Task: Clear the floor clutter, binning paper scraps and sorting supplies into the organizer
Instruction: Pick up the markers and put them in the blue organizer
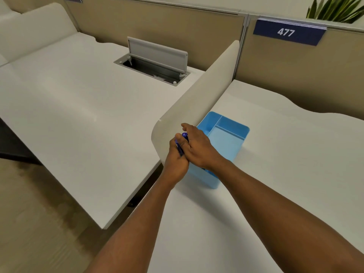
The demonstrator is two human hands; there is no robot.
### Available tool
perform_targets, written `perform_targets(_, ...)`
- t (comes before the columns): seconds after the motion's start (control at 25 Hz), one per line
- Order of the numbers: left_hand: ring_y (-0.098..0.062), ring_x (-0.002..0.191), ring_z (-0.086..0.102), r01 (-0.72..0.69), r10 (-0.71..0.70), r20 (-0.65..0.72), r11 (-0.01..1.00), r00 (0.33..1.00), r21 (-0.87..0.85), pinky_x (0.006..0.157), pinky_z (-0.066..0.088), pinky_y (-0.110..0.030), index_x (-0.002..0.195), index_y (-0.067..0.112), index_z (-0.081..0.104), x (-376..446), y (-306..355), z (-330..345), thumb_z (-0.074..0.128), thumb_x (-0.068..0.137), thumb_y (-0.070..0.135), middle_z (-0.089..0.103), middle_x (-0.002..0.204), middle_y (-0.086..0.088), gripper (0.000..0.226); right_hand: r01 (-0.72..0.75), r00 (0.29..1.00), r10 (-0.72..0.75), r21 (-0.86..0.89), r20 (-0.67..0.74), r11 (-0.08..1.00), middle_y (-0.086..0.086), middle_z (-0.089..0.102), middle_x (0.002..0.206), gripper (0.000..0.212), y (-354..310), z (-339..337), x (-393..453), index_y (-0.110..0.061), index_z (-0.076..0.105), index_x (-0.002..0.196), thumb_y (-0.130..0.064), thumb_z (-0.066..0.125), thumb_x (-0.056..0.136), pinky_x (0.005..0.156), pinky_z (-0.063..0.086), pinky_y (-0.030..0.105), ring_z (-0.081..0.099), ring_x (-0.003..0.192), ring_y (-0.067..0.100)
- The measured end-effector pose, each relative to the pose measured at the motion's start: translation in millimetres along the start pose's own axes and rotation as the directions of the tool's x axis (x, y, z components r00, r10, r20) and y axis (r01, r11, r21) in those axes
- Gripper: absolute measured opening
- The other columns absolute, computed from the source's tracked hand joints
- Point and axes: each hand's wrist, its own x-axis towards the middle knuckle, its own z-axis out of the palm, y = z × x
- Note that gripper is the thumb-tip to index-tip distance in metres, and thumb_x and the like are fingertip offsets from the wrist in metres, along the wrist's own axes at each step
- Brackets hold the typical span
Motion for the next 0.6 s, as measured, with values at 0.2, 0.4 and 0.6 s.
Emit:
perform_targets(0.2, -0.007, 0.117, 0.052, 0.058, -0.059, 0.078, 0.998, 0.995, 0.018, 0.094, 0.044, -0.018, 0.147, 0.024, 0.021, -7.9, -1.3, -9.1, 0.040, 0.102, 0.025, 0.051, 0.131, 0.002, 0.049, -0.009, 1.000, 0.007, -0.097, -0.018, 0.995, 0.007, 0.031, 0.155, 0.085, -1.3, -1.3, -12.4, -0.020, 0.018, 0.151, -0.071, 0.015, 0.083, 0.115, 0.021, 0.044, 0.027, 0.143, 0.028)
perform_targets(0.4, -0.011, 0.132, 0.038, -0.016, 0.009, 0.050, 0.990, 0.999, 0.140, 0.107, 0.031, -0.029, 0.150, 0.031, 0.016, -37.9, -2.3, -13.3, 0.050, 0.091, 0.006, 0.034, 0.148, 0.006, 0.073, -0.035, 0.990, 0.009, -0.182, -0.143, 0.983, 0.004, 0.030, 0.156, 0.080, 7.0, -4.0, -49.7, -0.021, 0.026, 0.149, -0.070, 0.017, 0.086, 0.117, 0.017, 0.041, 0.024, 0.144, 0.024)
perform_targets(0.6, -0.018, 0.146, 0.020, -0.075, 0.200, -0.122, 0.759, 0.972, 0.647, 0.118, 0.022, -0.038, 0.152, 0.018, 0.012, -82.2, -14.8, -1.7, 0.040, 0.096, 0.049, 0.021, 0.159, -0.002, 0.069, -0.070, 0.990, 0.023, -0.345, -0.139, 0.936, 0.000, 0.017, 0.160, 0.077, 17.1, -2.0, -97.2, -0.024, 0.019, 0.151, -0.069, 0.018, 0.089, 0.119, 0.007, 0.039, 0.012, 0.148, 0.019)
